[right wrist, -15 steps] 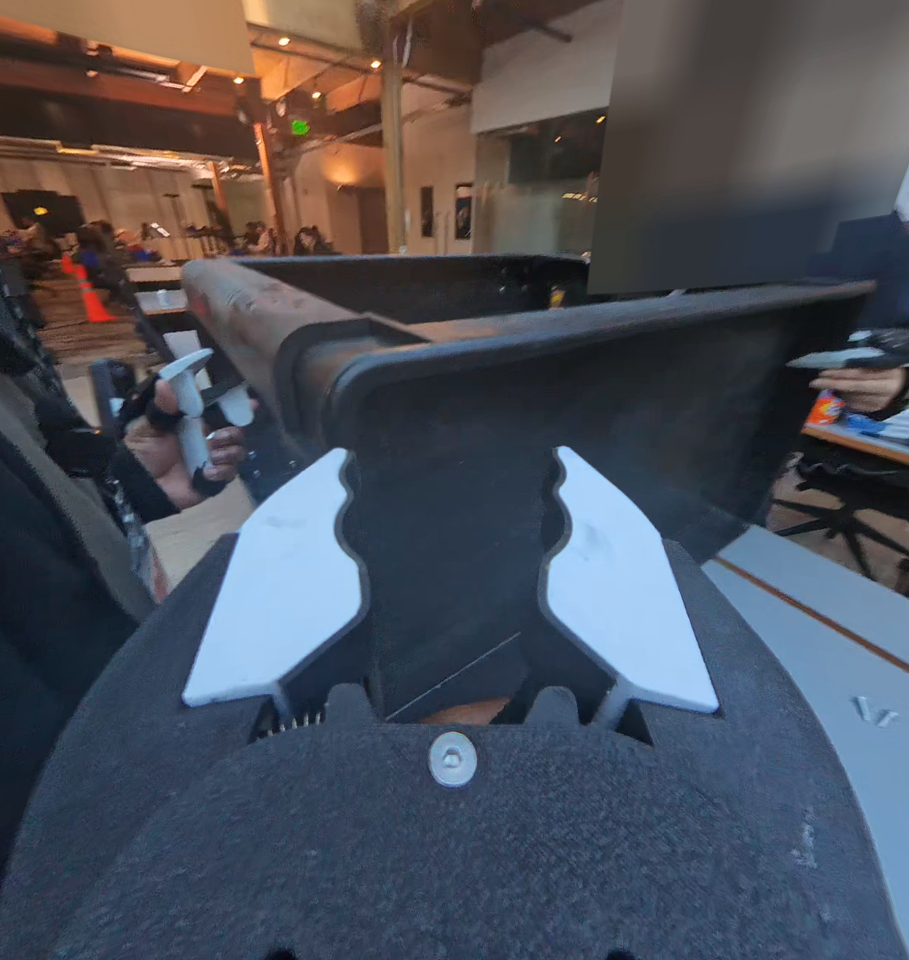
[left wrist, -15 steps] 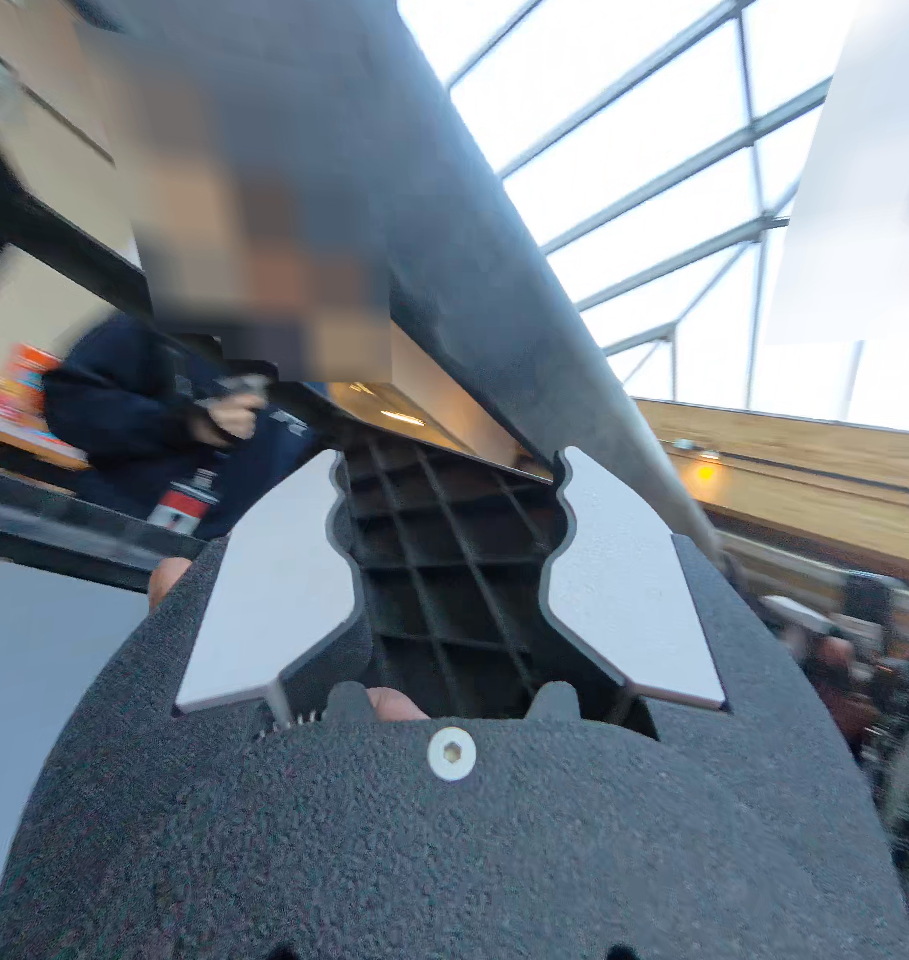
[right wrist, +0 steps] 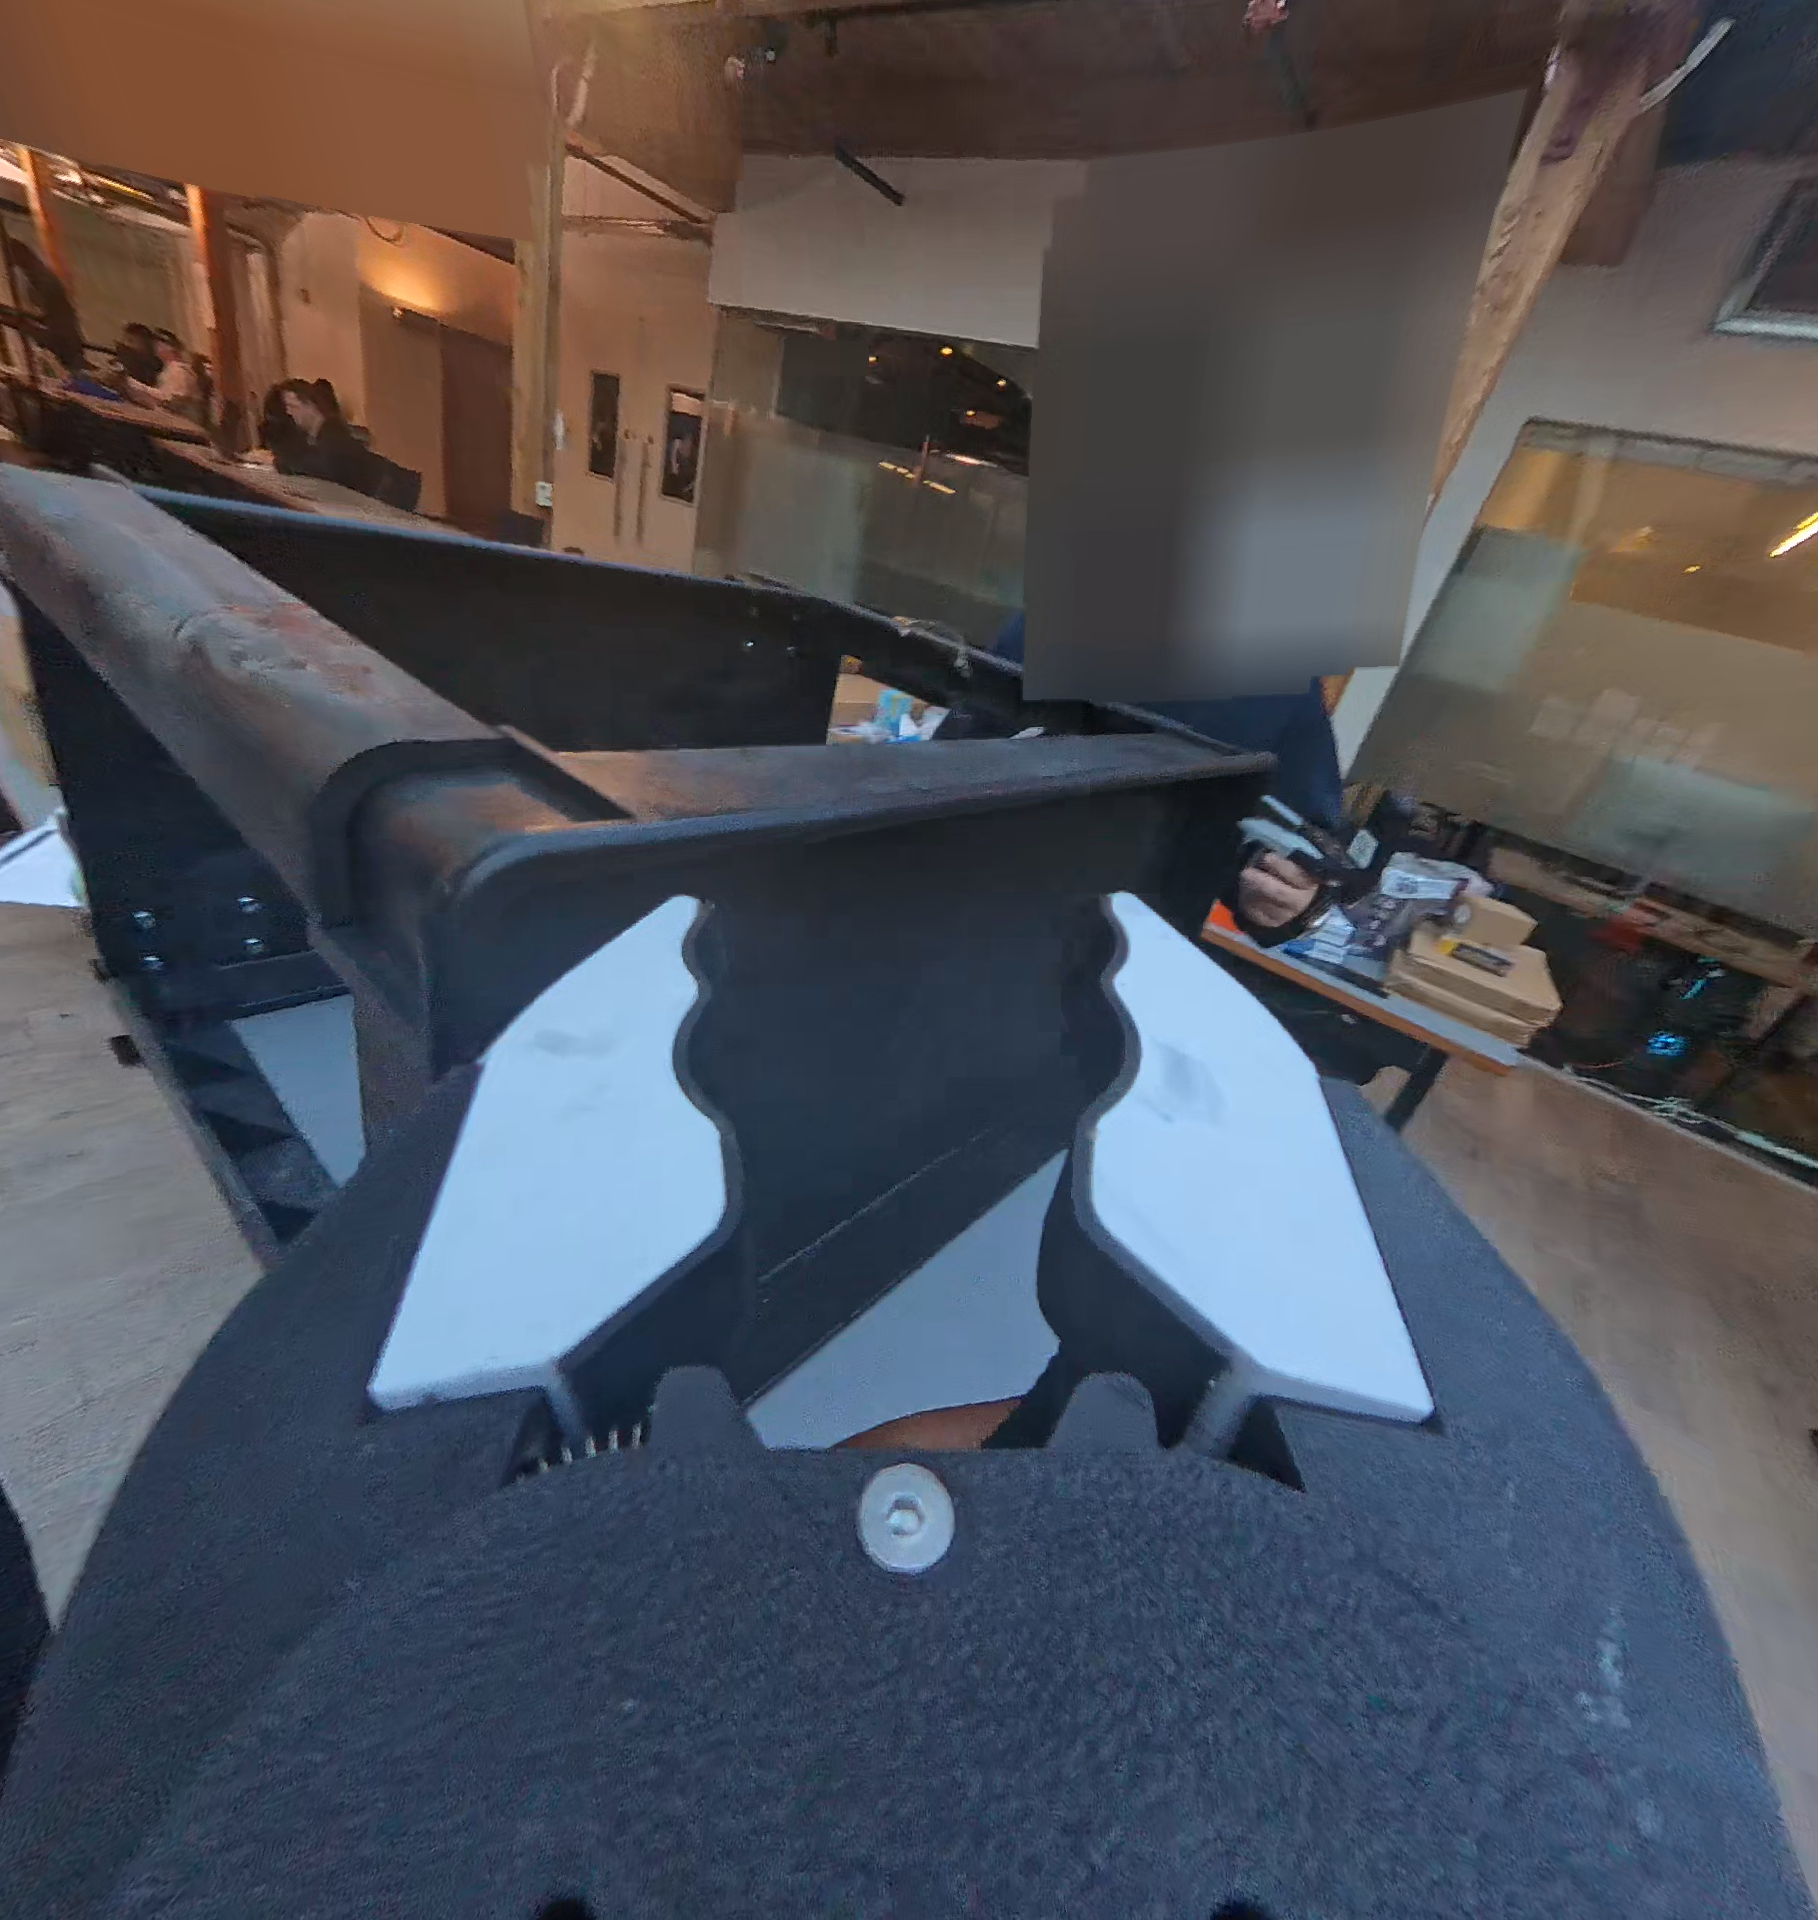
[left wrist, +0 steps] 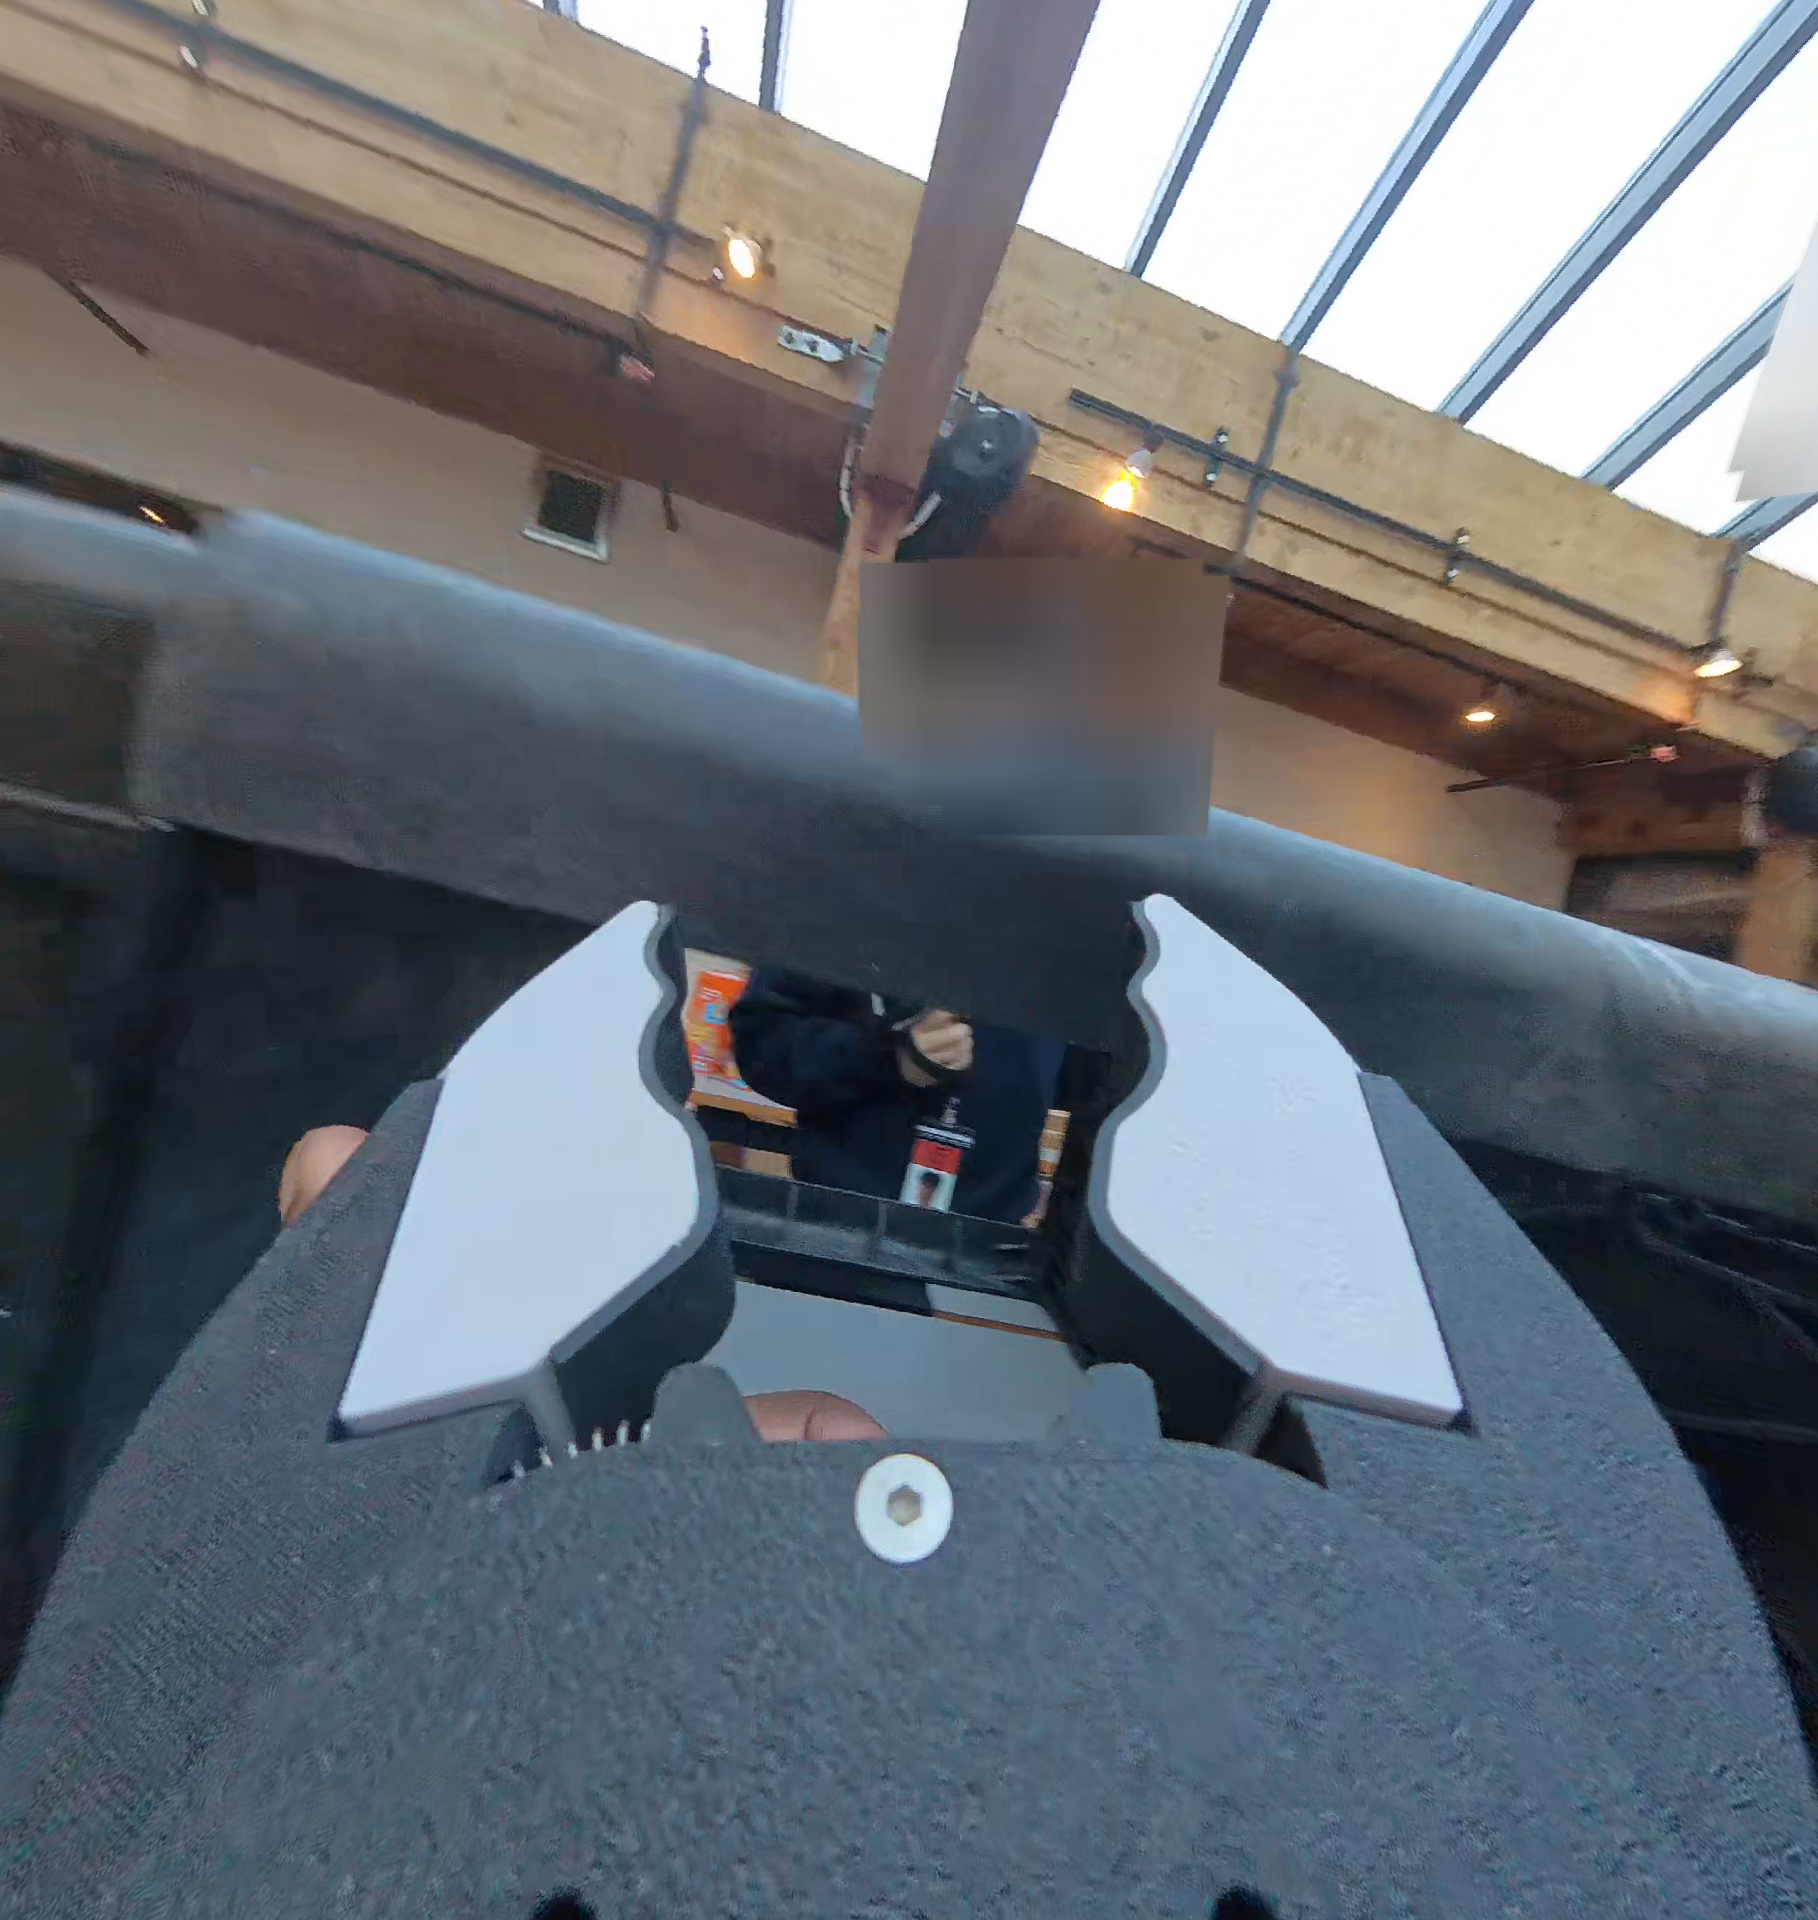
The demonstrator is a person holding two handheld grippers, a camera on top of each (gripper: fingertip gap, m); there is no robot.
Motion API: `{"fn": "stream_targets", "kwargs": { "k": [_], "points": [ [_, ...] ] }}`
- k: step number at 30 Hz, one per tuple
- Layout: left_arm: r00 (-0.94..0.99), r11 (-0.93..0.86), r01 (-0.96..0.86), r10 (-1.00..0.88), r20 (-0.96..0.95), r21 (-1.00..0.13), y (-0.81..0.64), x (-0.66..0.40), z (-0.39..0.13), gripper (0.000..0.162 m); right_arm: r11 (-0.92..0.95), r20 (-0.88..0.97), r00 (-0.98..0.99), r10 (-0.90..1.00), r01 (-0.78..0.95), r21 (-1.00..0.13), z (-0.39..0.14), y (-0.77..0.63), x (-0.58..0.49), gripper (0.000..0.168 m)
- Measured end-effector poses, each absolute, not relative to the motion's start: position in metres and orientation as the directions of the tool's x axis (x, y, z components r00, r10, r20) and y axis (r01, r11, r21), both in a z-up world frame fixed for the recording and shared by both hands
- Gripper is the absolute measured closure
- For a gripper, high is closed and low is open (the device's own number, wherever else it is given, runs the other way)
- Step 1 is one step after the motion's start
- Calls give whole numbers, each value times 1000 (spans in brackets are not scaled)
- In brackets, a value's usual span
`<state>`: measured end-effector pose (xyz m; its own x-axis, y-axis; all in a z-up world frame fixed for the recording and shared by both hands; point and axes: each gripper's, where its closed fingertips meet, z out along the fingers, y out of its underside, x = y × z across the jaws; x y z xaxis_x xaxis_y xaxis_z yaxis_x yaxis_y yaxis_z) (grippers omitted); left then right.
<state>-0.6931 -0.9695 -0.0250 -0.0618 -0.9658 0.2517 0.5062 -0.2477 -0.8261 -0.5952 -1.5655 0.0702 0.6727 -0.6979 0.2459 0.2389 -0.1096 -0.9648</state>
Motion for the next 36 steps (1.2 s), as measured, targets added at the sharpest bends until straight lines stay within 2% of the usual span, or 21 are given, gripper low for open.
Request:
{"fn": "stream_targets", "kwargs": {
  "k": [3, 7, 18, 36],
  "points": [
    [53, -119, 518, -984, 171, -847, -950, -708, -12, 81, -154, 294, 628, -720, 268, -951, 87, -1582, -599, 99],
    [61, -80, 511, -990, 129, -856, -951, -706, -7, 82, -112, 269, 651, -709, 273, -956, 86, -1569, -598, 100],
    [-83, -172, 460, -985, 150, -871, -981, -681, -23, 86, -33, 193, 733, -652, 227, -973, 66, -1527, -591, 102],
    [-162, -230, 424, -971, 176, -876, -990, -673, -39, 90, -33, 181, 795, -578, 199, -980, 61, -1485, -587, 105]
  ]
}}
